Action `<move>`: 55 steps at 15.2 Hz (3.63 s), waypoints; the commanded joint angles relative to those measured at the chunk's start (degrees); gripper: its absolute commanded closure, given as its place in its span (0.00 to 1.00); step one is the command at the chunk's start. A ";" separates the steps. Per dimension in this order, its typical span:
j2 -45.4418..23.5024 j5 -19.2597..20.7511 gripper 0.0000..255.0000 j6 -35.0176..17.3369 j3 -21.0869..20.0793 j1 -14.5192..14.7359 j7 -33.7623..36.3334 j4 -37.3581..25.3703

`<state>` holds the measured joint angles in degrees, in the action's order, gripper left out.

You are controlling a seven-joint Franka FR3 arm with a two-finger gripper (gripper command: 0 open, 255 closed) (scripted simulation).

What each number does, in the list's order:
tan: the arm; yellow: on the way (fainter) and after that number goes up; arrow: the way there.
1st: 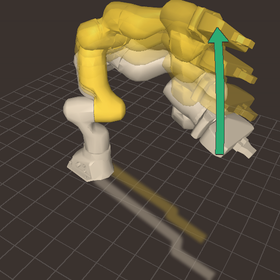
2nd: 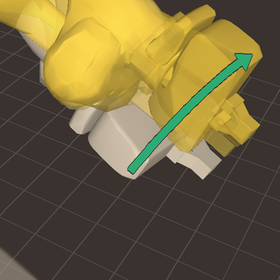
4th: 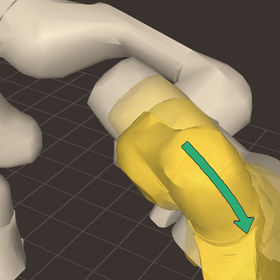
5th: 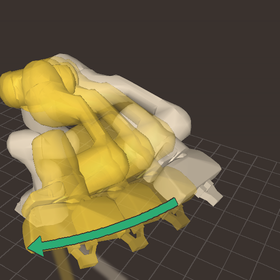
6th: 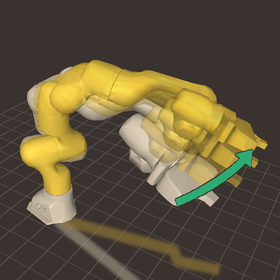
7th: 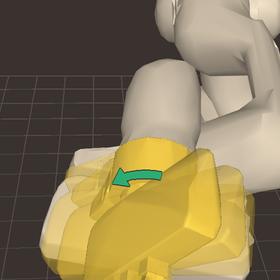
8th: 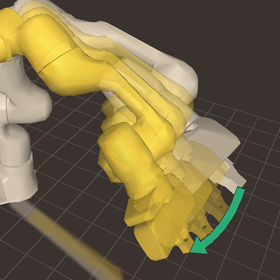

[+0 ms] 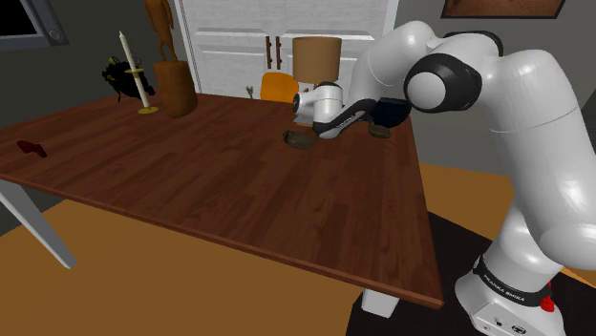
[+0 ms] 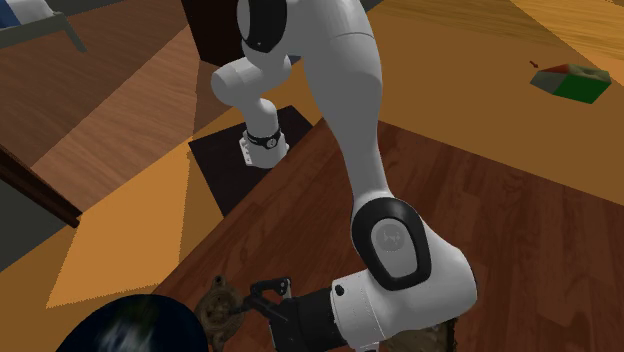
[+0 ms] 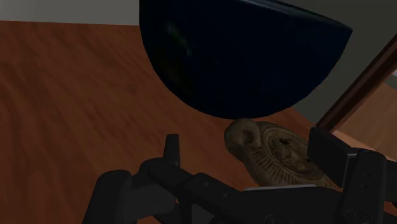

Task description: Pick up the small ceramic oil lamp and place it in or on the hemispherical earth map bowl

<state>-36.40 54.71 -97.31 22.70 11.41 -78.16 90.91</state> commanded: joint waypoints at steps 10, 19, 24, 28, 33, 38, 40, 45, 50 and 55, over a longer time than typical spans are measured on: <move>-2.33 1.86 0.00 0.33 1.48 -1.45 -1.00 0.73; -2.32 1.86 1.00 0.33 1.49 -1.45 -1.00 0.74; -2.33 1.86 1.00 0.33 1.48 -1.46 -0.99 0.73; -0.52 2.23 1.00 1.30 1.81 -1.09 -2.54 0.65; 1.58 2.69 1.00 2.55 2.21 -0.66 -4.55 0.31; 3.49 3.15 1.00 3.84 2.59 -0.26 -6.65 -0.33; 4.20 3.33 1.00 4.37 2.73 -0.11 -7.52 -0.67; 5.84 3.79 1.00 5.70 3.07 0.24 -9.75 -1.71; 7.26 4.23 1.00 7.04 3.39 0.55 -12.08 -3.06; 8.45 4.66 1.00 8.38 3.70 0.81 -14.52 -4.71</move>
<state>-28.02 59.33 -89.26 26.34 12.22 -92.02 86.86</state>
